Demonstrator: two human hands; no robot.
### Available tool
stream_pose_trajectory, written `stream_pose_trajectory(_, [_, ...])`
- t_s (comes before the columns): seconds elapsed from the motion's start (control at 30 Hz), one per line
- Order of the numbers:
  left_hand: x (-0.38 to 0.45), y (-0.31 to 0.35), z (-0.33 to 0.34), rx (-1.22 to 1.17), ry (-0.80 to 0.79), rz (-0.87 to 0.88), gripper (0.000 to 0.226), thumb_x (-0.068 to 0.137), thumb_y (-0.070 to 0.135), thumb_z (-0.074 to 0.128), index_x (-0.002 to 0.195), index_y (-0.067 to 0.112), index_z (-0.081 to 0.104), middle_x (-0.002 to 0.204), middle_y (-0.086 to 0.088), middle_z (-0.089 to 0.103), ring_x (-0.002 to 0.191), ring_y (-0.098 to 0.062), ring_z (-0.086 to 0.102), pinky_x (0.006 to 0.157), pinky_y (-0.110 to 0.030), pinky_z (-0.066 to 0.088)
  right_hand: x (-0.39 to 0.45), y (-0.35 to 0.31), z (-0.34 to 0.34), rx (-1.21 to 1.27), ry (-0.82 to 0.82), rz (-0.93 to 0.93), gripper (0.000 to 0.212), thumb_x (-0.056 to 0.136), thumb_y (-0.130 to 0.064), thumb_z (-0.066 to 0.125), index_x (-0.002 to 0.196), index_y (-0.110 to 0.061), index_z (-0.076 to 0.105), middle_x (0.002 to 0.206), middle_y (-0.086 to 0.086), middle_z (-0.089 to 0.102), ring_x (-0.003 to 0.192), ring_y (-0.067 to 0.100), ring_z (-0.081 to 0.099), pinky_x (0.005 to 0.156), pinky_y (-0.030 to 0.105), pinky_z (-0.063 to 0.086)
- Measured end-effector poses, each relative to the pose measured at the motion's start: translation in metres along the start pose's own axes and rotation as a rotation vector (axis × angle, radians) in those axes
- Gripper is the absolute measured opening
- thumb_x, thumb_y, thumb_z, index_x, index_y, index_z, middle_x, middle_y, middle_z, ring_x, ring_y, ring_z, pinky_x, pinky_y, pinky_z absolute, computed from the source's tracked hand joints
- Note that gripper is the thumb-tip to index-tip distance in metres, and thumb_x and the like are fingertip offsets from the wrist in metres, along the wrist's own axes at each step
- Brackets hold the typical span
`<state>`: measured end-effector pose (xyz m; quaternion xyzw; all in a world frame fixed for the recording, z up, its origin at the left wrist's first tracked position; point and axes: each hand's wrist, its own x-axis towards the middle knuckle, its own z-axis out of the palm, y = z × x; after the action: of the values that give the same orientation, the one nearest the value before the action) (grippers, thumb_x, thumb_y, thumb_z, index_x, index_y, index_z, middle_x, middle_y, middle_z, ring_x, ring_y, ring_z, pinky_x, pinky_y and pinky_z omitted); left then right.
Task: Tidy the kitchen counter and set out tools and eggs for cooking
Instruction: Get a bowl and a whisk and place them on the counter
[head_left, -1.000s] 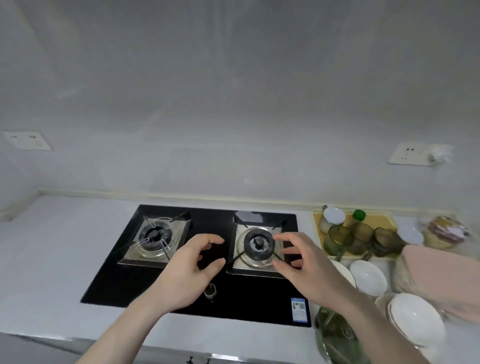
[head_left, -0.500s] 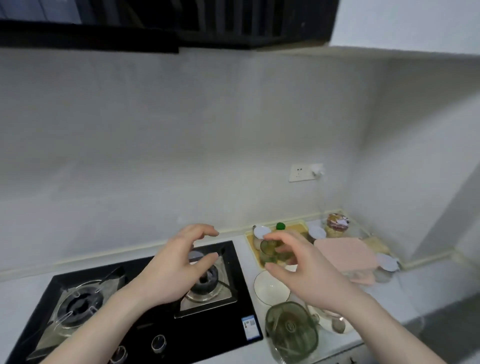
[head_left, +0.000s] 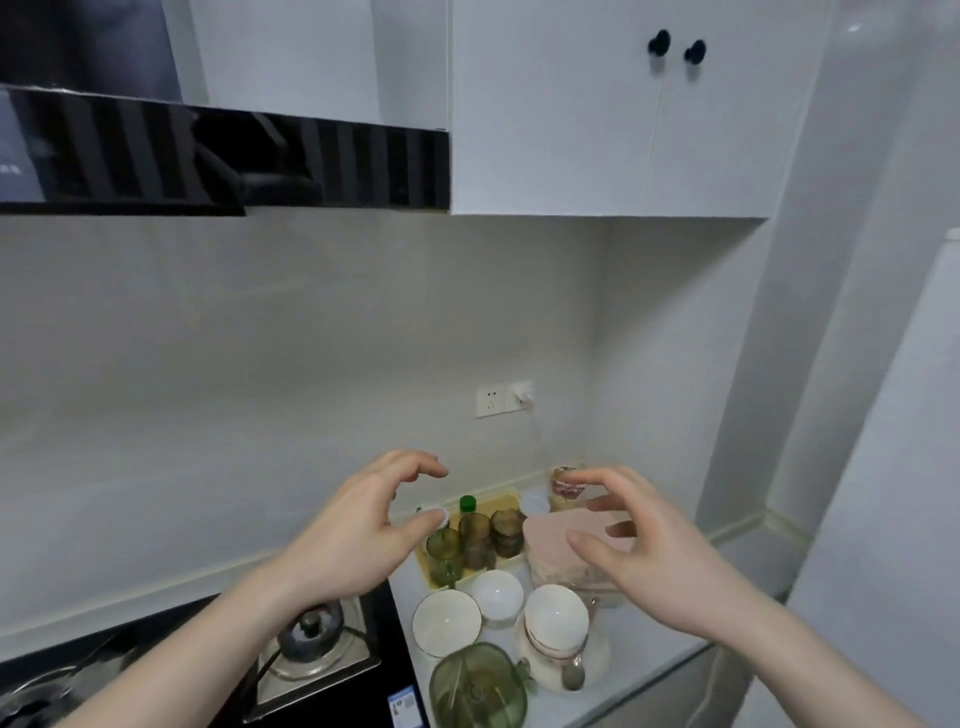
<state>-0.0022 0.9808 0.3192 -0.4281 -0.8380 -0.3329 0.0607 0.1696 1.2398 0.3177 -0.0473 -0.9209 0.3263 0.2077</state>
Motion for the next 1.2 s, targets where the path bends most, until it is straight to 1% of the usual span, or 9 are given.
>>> stream_pose_trajectory(0.13, [-0.001,0.029,0.033,-0.019,-0.04,0.016,0.031,0.094,0.045,0.063,0.124,0.045,0.054,0.132,0.032,0.049,0.122,0.008,0.046,0.103,-0.027,0.045,-0.045,0.025,-0.027,0.006,0.075,0.06,0.045,0.088,-0.031,0.074,0.123,-0.05,0.053,0.128,-0.031,0.048,0.114,-0.004,0.056,0.091,0.022,0.051])
stream_pose_trajectory(0.27, [0.003,0.051,0.062,-0.043,-0.092,0.037,0.032,0.094,0.043,0.064,0.124,0.044,0.054,0.131,0.03,0.05,0.121,0.006,0.048,0.104,-0.028,0.045,-0.082,0.042,-0.051,0.003,0.096,0.116,0.043,0.089,-0.031,0.074,0.123,-0.049,0.053,0.126,-0.031,0.048,0.114,-0.004,0.056,0.088,0.014,0.047])
stream_pose_trajectory(0.43, [0.021,0.087,0.082,-0.04,-0.101,0.109,0.034,0.093,0.043,0.065,0.126,0.042,0.055,0.13,0.028,0.051,0.12,0.005,0.048,0.103,-0.027,0.044,-0.109,0.052,-0.085,-0.002,0.145,0.184,0.043,0.089,-0.029,0.073,0.122,-0.048,0.052,0.122,-0.038,0.045,0.115,-0.008,0.053,0.09,0.013,0.047])
stream_pose_trajectory(0.53, [0.038,0.111,0.085,-0.029,-0.104,0.18,0.035,0.093,0.043,0.065,0.126,0.041,0.055,0.13,0.027,0.051,0.12,0.005,0.048,0.103,-0.026,0.043,-0.12,0.054,-0.103,-0.019,0.181,0.199,0.045,0.09,-0.029,0.072,0.123,-0.051,0.05,0.123,-0.039,0.043,0.115,-0.01,0.052,0.091,0.017,0.048])
stream_pose_trajectory(0.7, [0.066,0.149,0.072,0.037,-0.07,0.304,0.04,0.092,0.045,0.066,0.129,0.039,0.054,0.133,0.025,0.05,0.12,0.006,0.046,0.098,-0.015,0.037,-0.118,0.052,-0.131,-0.077,0.231,0.182,0.048,0.09,-0.035,0.07,0.127,-0.054,0.046,0.129,-0.037,0.042,0.116,-0.012,0.05,0.092,0.015,0.048])
stream_pose_trajectory(0.83, [0.096,0.176,0.045,0.145,-0.037,0.401,0.044,0.093,0.045,0.064,0.134,0.037,0.052,0.139,0.023,0.047,0.127,0.001,0.047,0.109,-0.025,0.039,-0.1,0.041,-0.153,-0.096,0.301,0.113,0.05,0.09,-0.034,0.07,0.13,-0.052,0.045,0.13,-0.037,0.041,0.116,-0.011,0.051,0.093,0.019,0.049])
stream_pose_trajectory(0.93, [0.126,0.189,0.019,0.245,0.018,0.44,0.045,0.091,0.042,0.066,0.133,0.033,0.053,0.141,0.017,0.047,0.125,-0.008,0.052,0.106,-0.03,0.042,-0.079,0.028,-0.168,-0.094,0.339,0.073,0.051,0.09,-0.032,0.07,0.131,-0.049,0.045,0.132,-0.031,0.043,0.115,-0.01,0.052,0.092,0.02,0.05])
stream_pose_trajectory(1.07, [0.167,0.202,-0.018,0.43,0.119,0.464,0.047,0.088,0.04,0.065,0.132,0.03,0.051,0.143,0.01,0.046,0.126,-0.018,0.051,0.104,-0.038,0.046,-0.046,0.009,-0.188,-0.102,0.402,0.019,0.052,0.089,-0.028,0.07,0.133,-0.044,0.047,0.133,-0.025,0.045,0.112,-0.007,0.054,0.09,0.024,0.052])
stream_pose_trajectory(1.2, [0.201,0.21,-0.05,0.59,0.164,0.443,0.05,0.087,0.035,0.063,0.134,0.026,0.05,0.143,0.005,0.045,0.123,-0.023,0.053,0.102,-0.039,0.045,-0.014,-0.007,-0.203,-0.108,0.442,-0.017,0.053,0.09,-0.026,0.069,0.135,-0.04,0.048,0.133,-0.024,0.046,0.113,-0.006,0.054,0.091,0.026,0.054])
